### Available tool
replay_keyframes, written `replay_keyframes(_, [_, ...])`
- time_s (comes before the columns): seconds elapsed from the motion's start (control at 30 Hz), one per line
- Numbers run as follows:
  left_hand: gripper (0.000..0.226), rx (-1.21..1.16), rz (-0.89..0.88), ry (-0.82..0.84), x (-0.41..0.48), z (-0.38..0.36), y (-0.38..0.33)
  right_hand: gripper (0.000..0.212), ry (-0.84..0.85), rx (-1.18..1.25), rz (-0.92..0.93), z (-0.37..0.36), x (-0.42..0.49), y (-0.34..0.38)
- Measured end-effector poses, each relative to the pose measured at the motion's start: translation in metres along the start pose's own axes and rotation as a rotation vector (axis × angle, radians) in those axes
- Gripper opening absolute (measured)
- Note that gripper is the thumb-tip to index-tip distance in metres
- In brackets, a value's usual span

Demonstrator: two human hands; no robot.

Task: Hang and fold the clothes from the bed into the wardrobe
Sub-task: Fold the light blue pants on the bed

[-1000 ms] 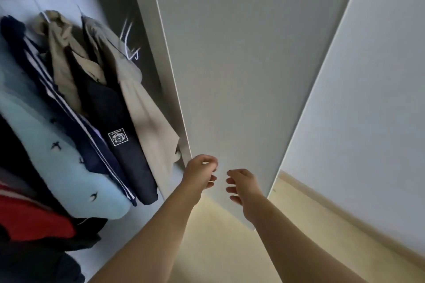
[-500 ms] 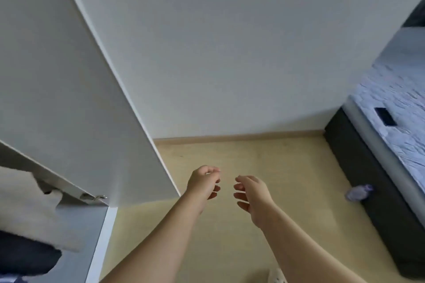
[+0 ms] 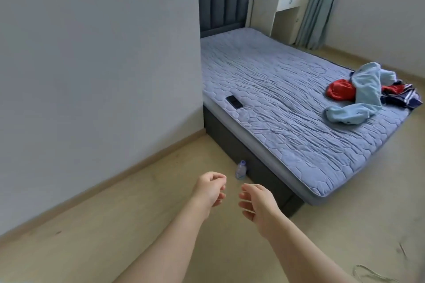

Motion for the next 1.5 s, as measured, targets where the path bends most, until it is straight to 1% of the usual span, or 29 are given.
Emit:
replay_keyframes(0.2, [0.016,0.122,-0.021,0.177,0.017,-0.143,-0.044,0.010,-0.120,0.187,0.006,0.127,0.043,0.034])
replay_keyframes(0.27, [0.015,0.153,-0.026,0.214,0.023,-0.168,-0.052,0.011,-0.143,0.227,-0.008,0.147,0.051,0.037])
replay_keyframes(0.43, [0.011,0.282,-0.038,0.363,0.052,-0.272,-0.079,0.012,-0.243,0.333,-0.049,0.230,0.090,0.057])
replay_keyframes(0.53, [0.010,0.322,-0.062,0.443,0.073,-0.335,-0.101,0.012,-0.314,0.392,-0.040,0.280,0.121,0.081])
replay_keyframes(0.67, [0.010,0.365,-0.092,0.542,0.104,-0.412,-0.138,0.013,-0.409,0.401,-0.054,0.337,0.163,0.116])
replay_keyframes(0.77, [0.013,0.377,-0.098,0.600,0.118,-0.464,-0.167,0.014,-0.456,0.453,-0.049,0.374,0.188,0.143])
replay_keyframes(0.93, [0.015,0.426,-0.107,0.651,0.137,-0.537,-0.192,0.017,-0.501,0.553,-0.084,0.428,0.221,0.165])
replay_keyframes(1.1, [0.012,0.457,-0.100,0.652,0.160,-0.605,-0.210,0.019,-0.509,0.600,-0.099,0.482,0.258,0.188])
replay_keyframes(1.23, [0.014,0.445,-0.100,0.618,0.183,-0.672,-0.224,0.016,-0.485,0.609,-0.079,0.540,0.294,0.213])
replay_keyframes(1.37, [0.014,0.382,-0.068,0.564,0.203,-0.760,-0.242,0.015,-0.470,0.560,-0.053,0.626,0.332,0.245])
replay_keyframes(1.5, [0.014,0.376,-0.029,0.502,0.215,-0.829,-0.259,0.018,-0.431,0.507,-0.093,0.694,0.366,0.269])
Point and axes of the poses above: each hand's wrist, its own x-axis towards the middle knuckle, its own z-axis out of the back of the hand, y = z × x, the point moved 7 cm from there along x, towards the middle knuckle, and after that the axes turned 2 degrees about -y, right-handed, at the moved point
